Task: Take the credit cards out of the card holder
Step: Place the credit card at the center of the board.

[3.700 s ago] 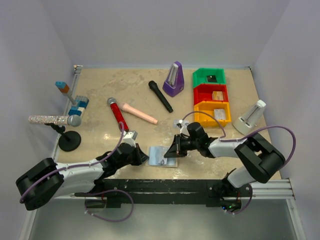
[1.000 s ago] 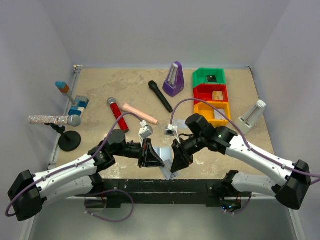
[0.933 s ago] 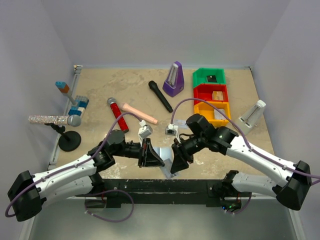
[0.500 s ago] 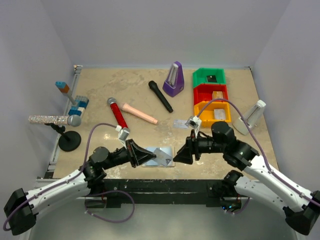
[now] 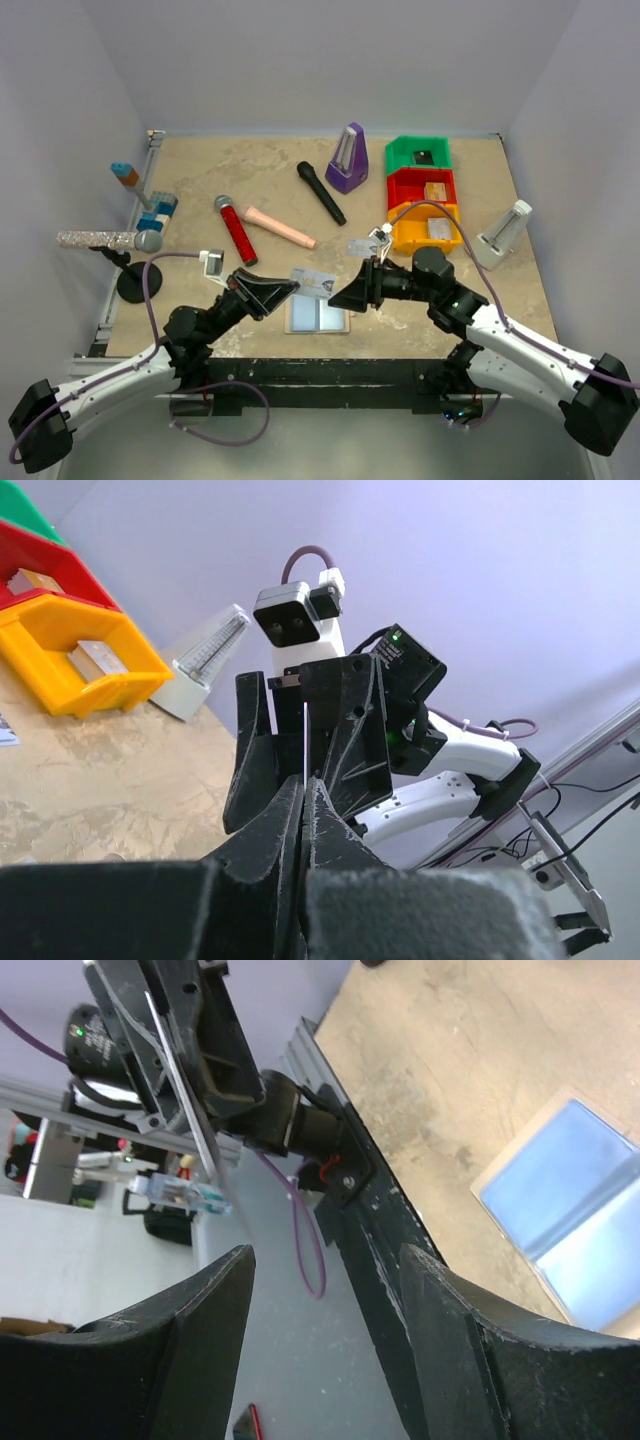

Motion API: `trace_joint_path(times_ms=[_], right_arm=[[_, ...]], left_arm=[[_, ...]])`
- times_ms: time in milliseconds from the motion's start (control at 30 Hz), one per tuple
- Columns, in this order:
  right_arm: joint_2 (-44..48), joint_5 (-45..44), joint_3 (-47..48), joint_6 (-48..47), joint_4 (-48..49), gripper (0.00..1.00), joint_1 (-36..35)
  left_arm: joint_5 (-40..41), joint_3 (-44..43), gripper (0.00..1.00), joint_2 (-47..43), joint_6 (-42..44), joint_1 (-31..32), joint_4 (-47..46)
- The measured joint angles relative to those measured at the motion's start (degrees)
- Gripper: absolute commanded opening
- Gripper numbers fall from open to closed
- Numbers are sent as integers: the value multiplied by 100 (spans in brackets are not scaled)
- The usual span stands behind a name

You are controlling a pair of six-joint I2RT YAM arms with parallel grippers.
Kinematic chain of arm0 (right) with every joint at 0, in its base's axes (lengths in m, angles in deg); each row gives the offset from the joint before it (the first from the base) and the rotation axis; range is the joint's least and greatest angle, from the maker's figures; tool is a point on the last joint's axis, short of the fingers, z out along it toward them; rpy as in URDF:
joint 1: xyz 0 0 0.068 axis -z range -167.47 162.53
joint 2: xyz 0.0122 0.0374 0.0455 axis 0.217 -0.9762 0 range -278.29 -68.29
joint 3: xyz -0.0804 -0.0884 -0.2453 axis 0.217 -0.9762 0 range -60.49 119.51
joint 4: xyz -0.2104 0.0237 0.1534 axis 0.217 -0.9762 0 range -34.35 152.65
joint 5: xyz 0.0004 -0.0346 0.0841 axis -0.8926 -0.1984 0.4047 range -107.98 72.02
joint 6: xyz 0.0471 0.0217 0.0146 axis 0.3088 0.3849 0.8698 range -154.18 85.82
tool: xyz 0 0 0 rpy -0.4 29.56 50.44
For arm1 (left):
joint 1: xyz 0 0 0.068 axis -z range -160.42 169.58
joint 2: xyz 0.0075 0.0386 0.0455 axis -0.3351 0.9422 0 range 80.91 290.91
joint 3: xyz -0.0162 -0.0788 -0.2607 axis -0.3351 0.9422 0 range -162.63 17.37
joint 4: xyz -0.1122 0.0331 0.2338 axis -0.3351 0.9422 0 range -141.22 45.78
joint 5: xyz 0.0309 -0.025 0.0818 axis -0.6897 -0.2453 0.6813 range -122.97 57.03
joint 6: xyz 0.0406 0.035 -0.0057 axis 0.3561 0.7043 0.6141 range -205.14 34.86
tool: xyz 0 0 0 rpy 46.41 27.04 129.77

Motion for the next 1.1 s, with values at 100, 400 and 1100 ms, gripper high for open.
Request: trace_joint_path(times_ms=[100, 400, 1100], right_arm=[[-48, -2, -87, 210, 435, 64, 0], [37, 0, -92, 295, 833, 60, -4], [-452, 59, -52, 551, 1504, 14, -7]], left_arm=[[48, 0, 0, 81, -48, 0, -107], [142, 0, 0, 109, -146, 0, -219], [138, 0, 0, 328, -195, 0, -258]])
